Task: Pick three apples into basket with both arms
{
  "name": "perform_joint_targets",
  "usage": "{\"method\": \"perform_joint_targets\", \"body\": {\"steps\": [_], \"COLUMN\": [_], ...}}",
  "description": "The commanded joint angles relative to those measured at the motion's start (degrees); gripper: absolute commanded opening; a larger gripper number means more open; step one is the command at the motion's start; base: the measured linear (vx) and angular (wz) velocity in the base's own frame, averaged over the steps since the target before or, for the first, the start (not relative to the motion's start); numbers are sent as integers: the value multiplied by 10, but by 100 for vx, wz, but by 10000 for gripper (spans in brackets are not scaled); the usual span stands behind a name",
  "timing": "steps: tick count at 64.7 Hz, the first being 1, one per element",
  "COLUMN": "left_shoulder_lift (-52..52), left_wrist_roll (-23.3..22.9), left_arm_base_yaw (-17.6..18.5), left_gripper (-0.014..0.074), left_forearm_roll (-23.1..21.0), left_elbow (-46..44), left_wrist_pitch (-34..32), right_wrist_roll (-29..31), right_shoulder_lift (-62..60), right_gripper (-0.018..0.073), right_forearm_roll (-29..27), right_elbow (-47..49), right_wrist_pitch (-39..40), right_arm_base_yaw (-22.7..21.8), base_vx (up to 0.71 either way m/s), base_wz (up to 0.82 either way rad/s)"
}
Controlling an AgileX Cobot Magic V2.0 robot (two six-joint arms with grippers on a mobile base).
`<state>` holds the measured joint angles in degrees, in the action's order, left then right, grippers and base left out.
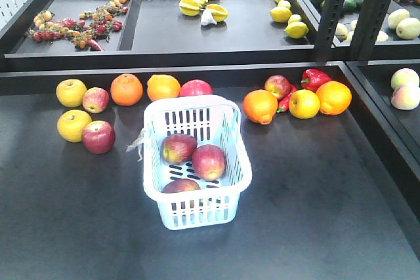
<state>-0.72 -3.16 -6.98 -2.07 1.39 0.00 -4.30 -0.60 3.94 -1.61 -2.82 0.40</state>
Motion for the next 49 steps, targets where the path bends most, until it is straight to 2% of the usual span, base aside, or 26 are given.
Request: {"method": "perform_joint_targets", "body": {"steps": [1,49], "left_shoulder_lift": [-9,-9], "left_wrist_roll": [-4,-4], "left_arm_base_yaw": [3,3], "left_gripper": [-6,-6], "left_forearm_roll": [-5,-5], "left_elbow": [13,13], "left_wrist_pitch": [-40,-40], "right_wrist_roll": [4,4], "right_shoulder_lift": [-6,-6], "right_gripper": [-5,-5], "right_forearm_roll": [4,4], "right_elbow": [-9,-9], "right_wrist_pitch": [47,47], "right_arm_base_yaw": [-4,-4], "base_vx": [0,0], "base_wz": [0,0]}}
